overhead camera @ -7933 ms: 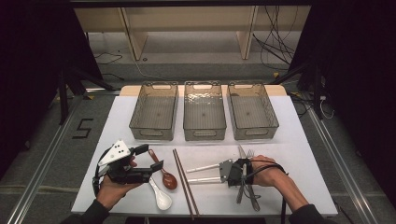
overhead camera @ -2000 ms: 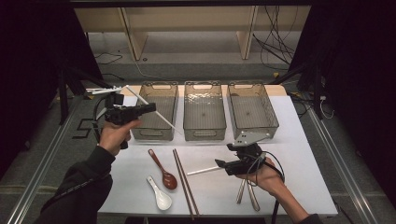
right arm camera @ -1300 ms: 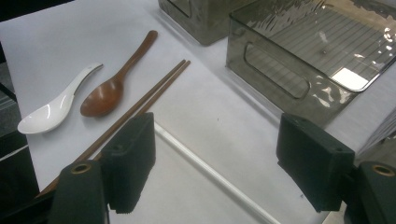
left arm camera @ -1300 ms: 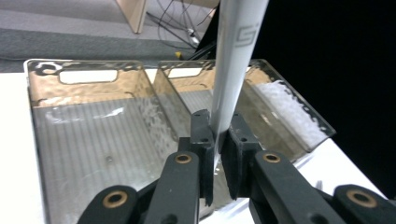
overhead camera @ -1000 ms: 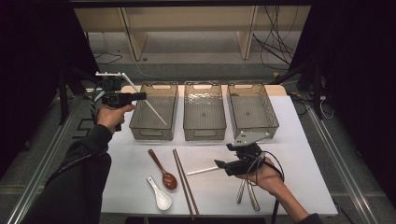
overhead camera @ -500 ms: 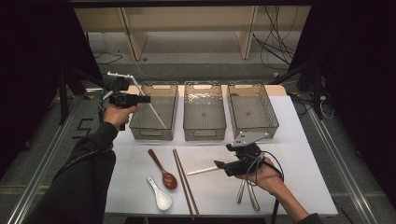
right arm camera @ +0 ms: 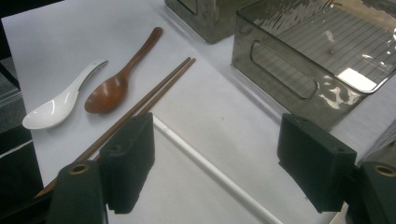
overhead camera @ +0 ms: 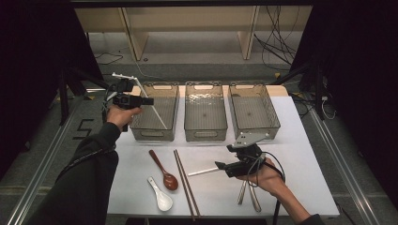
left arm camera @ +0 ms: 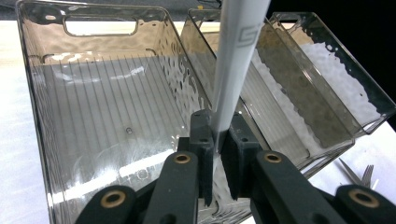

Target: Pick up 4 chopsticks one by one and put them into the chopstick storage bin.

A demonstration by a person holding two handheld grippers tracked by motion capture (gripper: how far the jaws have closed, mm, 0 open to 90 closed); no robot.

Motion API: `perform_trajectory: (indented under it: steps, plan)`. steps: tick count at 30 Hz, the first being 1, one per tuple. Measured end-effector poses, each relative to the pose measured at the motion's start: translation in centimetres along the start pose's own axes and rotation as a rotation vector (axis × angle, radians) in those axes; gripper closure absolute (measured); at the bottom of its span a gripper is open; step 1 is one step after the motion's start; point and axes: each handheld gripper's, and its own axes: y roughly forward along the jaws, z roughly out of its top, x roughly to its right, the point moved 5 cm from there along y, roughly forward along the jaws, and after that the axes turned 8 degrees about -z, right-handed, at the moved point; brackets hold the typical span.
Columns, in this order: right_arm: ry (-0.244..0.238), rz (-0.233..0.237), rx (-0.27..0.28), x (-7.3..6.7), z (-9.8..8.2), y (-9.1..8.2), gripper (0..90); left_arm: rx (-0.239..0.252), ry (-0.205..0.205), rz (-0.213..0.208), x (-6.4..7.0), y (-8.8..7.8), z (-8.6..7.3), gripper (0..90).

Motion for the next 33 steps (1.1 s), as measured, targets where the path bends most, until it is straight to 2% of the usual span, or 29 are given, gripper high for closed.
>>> perform_trajectory:
  steps: [10,19,23,25,27,29,33]
  plan:
    - [-0.001,0.001,0.001,0.0,0.0,0.0,28.6,-0.026,-0.006,0.002,0.0,1.1,-0.2,81.9]
    - [-0.002,0.002,0.001,0.0,0.0,0.0,28.6,-0.028,-0.008,0.028,-0.3,1.6,-0.2,79.7]
    - [-0.002,0.002,0.000,-0.1,0.0,0.0,28.6,-0.036,-0.007,0.054,-0.4,2.0,-0.1,73.6]
    - [-0.002,0.003,0.001,-0.1,0.0,0.0,28.6,-0.038,-0.008,0.066,-0.3,2.3,-0.1,65.6]
    - [-0.002,0.004,0.001,0.0,0.0,0.0,28.6,-0.041,0.005,0.074,-0.1,2.5,-0.1,61.8]
    - [-0.002,0.004,0.001,0.0,0.0,0.0,28.6,-0.034,-0.003,0.091,0.0,2.6,0.0,54.7]
    - [-0.003,0.004,0.003,-0.1,0.0,-0.1,28.6,-0.031,-0.002,0.088,0.2,2.4,0.1,45.4]
